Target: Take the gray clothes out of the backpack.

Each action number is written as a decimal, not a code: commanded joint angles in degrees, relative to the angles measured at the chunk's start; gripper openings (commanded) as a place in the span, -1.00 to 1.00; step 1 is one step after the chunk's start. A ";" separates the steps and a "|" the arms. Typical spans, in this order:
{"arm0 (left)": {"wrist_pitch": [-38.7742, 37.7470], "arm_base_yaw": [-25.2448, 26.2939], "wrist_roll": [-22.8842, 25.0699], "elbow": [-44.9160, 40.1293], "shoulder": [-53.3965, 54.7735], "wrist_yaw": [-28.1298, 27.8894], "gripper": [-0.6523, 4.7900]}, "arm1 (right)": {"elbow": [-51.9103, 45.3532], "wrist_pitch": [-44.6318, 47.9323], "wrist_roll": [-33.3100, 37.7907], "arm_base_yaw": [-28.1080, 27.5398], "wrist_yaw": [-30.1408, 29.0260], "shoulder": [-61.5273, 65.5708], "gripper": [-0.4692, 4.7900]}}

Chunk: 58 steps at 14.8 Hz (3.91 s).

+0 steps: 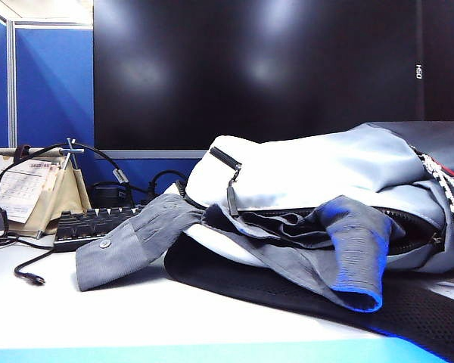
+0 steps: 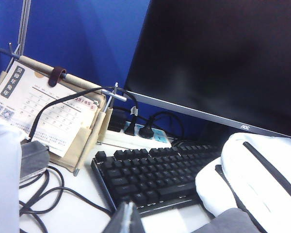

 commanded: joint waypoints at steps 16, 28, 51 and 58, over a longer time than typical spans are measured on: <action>-2.67 -0.02 -0.13 0.02 -0.13 1.27 -0.78 | 34.88 -7.39 -29.38 32.87 3.63 75.10 0.62; 17.16 -0.61 -8.26 0.11 -0.13 19.26 -0.78 | 38.36 0.37 -1.40 26.43 -1.14 65.92 -0.85; 17.14 -38.73 30.99 71.28 112.59 22.53 1.00 | 38.42 5.46 18.86 12.11 -17.31 54.97 -0.85; 11.06 -43.95 32.24 88.39 130.31 9.60 -0.87 | 38.42 5.11 19.10 12.11 -20.33 54.82 -0.85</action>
